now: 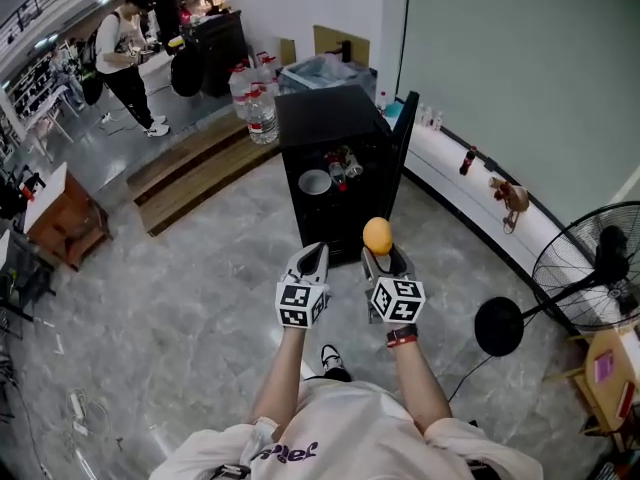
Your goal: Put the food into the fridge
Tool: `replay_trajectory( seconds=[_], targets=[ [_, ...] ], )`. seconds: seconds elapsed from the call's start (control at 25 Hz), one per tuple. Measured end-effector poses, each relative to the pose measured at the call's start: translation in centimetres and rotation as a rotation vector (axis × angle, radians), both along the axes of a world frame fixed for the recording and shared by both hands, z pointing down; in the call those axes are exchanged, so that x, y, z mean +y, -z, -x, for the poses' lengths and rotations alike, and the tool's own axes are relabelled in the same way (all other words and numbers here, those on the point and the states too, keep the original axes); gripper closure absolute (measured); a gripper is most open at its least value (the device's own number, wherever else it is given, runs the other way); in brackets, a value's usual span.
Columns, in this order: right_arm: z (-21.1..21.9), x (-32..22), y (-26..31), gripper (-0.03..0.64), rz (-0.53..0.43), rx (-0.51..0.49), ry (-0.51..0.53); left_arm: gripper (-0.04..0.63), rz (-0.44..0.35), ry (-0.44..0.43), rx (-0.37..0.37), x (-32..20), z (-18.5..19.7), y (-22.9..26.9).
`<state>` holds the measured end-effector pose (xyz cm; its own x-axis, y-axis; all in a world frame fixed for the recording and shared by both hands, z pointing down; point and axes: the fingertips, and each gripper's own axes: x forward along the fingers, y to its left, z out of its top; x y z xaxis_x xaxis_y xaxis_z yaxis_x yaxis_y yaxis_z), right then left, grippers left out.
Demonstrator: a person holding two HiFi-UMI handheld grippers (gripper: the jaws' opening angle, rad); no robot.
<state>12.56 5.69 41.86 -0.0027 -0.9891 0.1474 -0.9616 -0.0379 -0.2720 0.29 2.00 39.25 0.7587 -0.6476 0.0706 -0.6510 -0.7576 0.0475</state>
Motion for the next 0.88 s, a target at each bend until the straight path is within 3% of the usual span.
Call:
replay_trajectory(
  seconds=[0.2, 0.44, 0.88],
  targets=[
    [0.6, -2.7, -0.9, 0.328, 0.025, 0.005, 0.045, 0.576, 0.017, 0.043, 0.01, -3.1, 0.8, -0.8],
    [-0.6, -5.8, -0.4, 0.328, 0.029, 0.023, 0.055, 0.576, 0.022, 0.037, 0.029, -6.1, -0.9, -0.6],
    [-0.2, -13.3, -1.6, 0.328, 0.038, 0.005, 0.086, 0.577, 0.013, 0.038, -0.005, -12.9, -1.1, -1.6]
  ],
)
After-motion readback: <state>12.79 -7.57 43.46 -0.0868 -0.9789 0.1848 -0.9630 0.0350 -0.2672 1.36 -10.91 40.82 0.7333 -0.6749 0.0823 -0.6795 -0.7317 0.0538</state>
